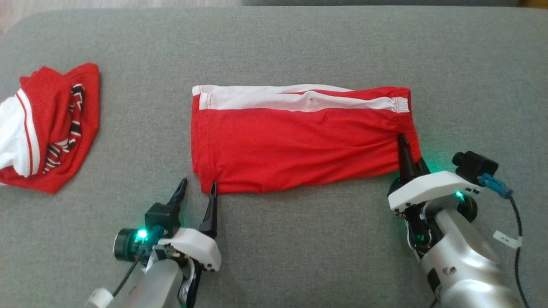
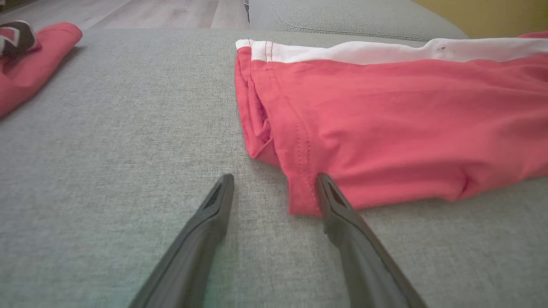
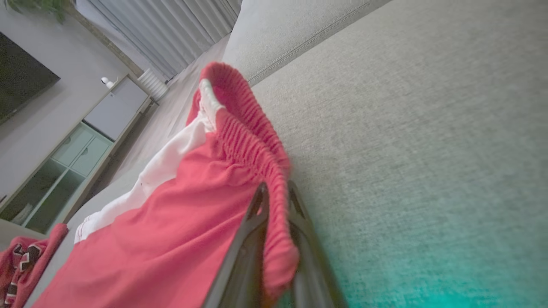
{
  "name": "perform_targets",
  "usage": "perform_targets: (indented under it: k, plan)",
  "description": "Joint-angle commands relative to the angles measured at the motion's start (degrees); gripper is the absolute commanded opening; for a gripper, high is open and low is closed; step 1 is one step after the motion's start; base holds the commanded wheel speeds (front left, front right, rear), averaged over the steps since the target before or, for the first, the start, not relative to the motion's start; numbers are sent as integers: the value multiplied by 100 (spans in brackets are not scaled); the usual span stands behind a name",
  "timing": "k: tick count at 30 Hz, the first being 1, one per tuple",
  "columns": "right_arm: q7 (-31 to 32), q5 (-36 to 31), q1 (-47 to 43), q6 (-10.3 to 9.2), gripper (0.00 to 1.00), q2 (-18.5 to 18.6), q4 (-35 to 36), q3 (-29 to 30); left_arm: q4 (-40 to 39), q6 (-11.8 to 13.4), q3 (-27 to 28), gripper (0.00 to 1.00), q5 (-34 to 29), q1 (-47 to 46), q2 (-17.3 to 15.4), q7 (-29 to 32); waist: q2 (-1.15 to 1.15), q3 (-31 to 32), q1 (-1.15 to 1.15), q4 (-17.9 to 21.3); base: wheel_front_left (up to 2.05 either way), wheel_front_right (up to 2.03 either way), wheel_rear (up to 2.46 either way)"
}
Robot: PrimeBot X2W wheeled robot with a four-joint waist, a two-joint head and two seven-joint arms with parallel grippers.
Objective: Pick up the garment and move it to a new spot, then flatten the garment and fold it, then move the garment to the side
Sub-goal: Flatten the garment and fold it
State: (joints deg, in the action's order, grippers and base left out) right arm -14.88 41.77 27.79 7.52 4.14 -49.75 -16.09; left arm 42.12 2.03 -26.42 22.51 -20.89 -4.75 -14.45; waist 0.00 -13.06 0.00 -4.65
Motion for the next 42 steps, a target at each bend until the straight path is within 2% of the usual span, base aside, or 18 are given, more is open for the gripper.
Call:
perform_targets:
  k: [1, 6, 10, 15, 19, 25, 33, 35, 38, 42]
  plan:
    - [-4, 53, -216, -3, 0, -111, -105, 62, -116, -4, 211, 100, -68, 27, -46, -54, 0, 55, 0, 37, 0, 0, 0]
    - [-9, -371, -338, -3, 0, 84, 456, 699, -130, -52, 265, 100, -130, 173, -9, -54, 0, 190, 0, 136, 0, 0, 0]
    - [-10, -818, -376, -3, 0, 118, 1070, 868, -96, -104, 257, 100, -169, 265, 37, -54, 0, 250, 0, 166, 0, 0, 0]
    - [-11, -1138, -222, -3, 0, 9, 1717, 438, -30, -188, 187, 100, -224, 302, 96, -54, 0, 282, 0, 9, 0, 0, 0]
    - [43, -1259, -48, -3, 0, -71, 2000, -169, 27, -228, 134, 100, -231, 304, 136, -54, 0, 310, 0, -324, 0, 0, 0]
    - [241, -1409, 91, -3, 0, -117, 1879, -808, 93, -268, 69, 100, -201, 364, 169, -54, 0, 327, 0, -1034, 0, 0, 0]
    - [290, -1755, 269, -3, 0, -124, 1155, -1049, 151, -318, 33, 100, -85, 501, 183, -54, 0, 265, 0, -1771, 0, 0, 0]
    - [287, -1846, 325, -3, 100, -124, 926, -1118, 152, -323, 24, 100, -43, 522, 184, -54, 0, 256, 0, -1888, 0, 0, 0]
    - [189, -1763, 399, -3, 100, -125, 844, -1258, 116, -297, -5, 100, 5, 537, 185, -54, 0, 257, 0, -1936, 0, 0, 0]
    - [51, -1657, 410, -3, 100, -125, 910, -1369, 26, -219, 75, 100, -15, 520, 186, -55, 0, 329, 0, -1724, 0, 0, 0]
